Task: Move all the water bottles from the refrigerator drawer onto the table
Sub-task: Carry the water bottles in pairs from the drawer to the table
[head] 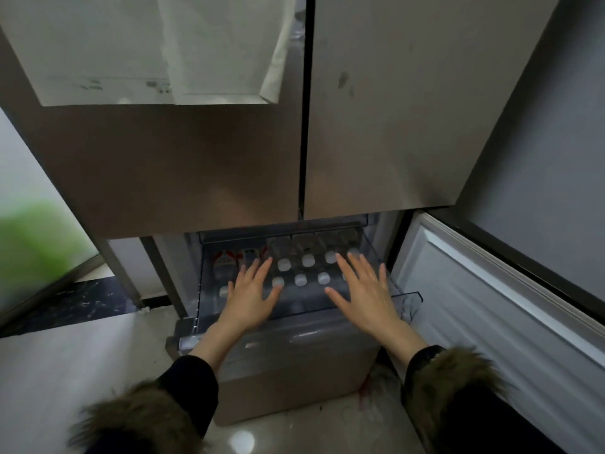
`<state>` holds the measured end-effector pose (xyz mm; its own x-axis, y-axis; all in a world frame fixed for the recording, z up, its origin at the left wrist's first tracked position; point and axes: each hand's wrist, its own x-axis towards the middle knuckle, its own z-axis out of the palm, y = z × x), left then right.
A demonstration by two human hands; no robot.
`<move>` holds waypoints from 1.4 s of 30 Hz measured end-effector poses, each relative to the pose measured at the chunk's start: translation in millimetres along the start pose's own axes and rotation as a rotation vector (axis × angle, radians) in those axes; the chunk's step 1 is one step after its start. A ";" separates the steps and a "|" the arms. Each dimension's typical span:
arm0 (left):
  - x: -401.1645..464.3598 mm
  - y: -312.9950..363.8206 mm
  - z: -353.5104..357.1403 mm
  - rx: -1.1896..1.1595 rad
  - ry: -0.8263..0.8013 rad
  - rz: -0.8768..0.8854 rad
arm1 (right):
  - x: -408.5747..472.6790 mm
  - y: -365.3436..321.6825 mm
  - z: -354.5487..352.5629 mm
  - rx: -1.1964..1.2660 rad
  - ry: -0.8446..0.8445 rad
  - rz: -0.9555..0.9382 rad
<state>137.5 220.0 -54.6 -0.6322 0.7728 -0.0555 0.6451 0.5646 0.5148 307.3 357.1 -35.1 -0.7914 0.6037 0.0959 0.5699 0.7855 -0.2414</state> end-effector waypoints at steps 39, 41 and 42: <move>118.9 -1.0 56.3 -1.085 0.237 -0.693 | 156.7 4.3 94.8 1.171 -0.432 0.732; 105.4 -1.7 49.2 -0.993 0.243 -0.665 | 144.2 5.0 87.4 1.107 -0.444 0.699; 98.3 -0.4 44.3 -0.938 0.248 -0.650 | 137.8 6.1 82.7 1.073 -0.446 0.684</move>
<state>94.1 308.6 -98.2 -0.8602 0.2806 -0.4258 -0.3355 0.3175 0.8869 183.4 433.8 -103.2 -0.5412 0.5716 -0.6168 0.5858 -0.2700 -0.7642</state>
